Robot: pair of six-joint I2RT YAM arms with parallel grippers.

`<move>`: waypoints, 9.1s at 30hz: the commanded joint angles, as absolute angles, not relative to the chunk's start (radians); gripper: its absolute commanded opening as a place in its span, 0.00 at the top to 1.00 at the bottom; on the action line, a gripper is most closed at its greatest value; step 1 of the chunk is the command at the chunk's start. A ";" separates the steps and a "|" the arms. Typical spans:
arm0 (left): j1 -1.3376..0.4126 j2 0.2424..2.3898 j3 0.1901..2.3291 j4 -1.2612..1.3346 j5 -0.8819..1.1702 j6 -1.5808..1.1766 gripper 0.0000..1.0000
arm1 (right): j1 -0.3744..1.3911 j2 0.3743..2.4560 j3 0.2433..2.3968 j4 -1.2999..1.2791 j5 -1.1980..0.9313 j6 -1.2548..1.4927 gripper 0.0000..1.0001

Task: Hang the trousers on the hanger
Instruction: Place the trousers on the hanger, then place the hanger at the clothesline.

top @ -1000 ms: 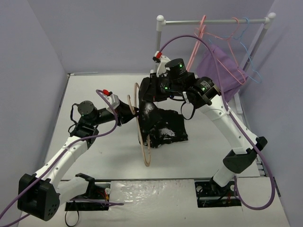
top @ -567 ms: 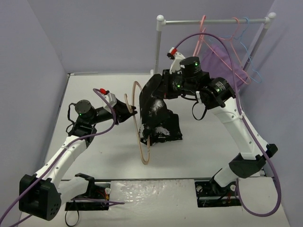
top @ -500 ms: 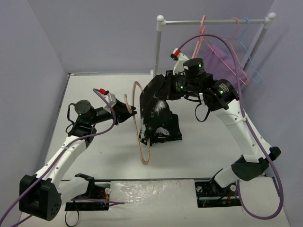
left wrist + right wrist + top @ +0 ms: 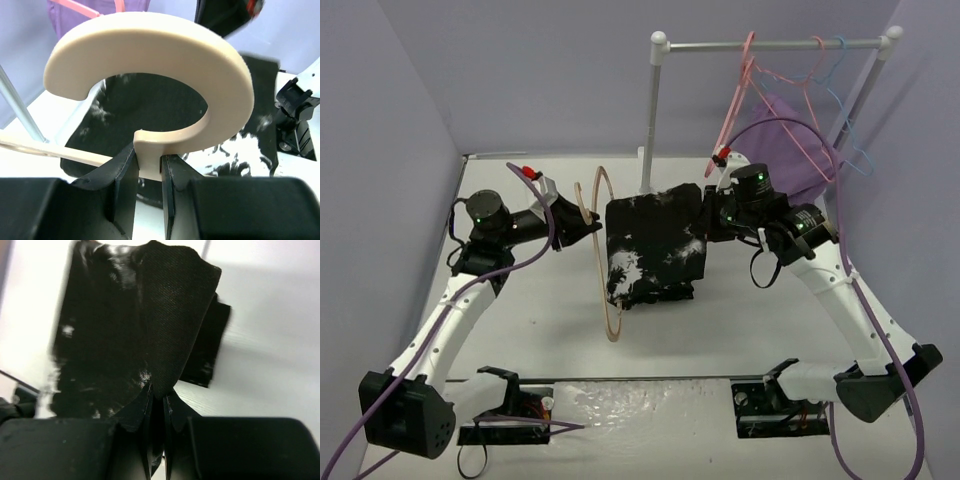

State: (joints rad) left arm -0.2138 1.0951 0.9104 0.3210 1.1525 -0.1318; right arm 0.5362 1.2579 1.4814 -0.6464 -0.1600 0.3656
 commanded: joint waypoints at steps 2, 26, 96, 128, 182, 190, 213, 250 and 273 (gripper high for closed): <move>-0.189 1.084 1.072 0.316 1.158 -0.056 1.00 | 0.527 1.241 1.371 -0.586 -0.012 0.317 1.00; -0.189 1.084 0.949 0.302 1.125 -0.012 1.00 | 0.528 1.329 1.898 -0.585 -0.264 0.365 1.00; -0.159 1.125 1.207 0.007 1.260 0.056 1.00 | 0.647 1.381 2.015 -0.377 -0.295 0.386 1.00; -0.161 1.166 1.584 -0.105 1.251 0.002 1.00 | 0.588 1.228 1.442 -0.405 -0.061 0.320 1.00; -0.115 1.184 1.469 -0.115 1.244 0.031 1.00 | 0.574 1.190 1.603 -0.489 -0.005 0.334 1.00; -0.155 1.194 1.649 -0.156 1.237 0.012 1.00 | 0.574 1.214 1.305 -0.422 0.042 0.350 1.00; -0.376 1.274 1.755 -0.012 1.092 -0.135 1.00 | 0.743 1.536 1.141 0.096 -0.317 0.425 0.46; -0.514 1.478 1.993 -0.532 0.418 0.067 1.00 | 0.783 1.255 1.663 -0.453 -0.117 0.178 0.15; -0.571 1.548 2.118 -0.530 0.376 0.005 1.00 | 0.836 1.399 1.767 -0.432 -0.037 0.146 1.00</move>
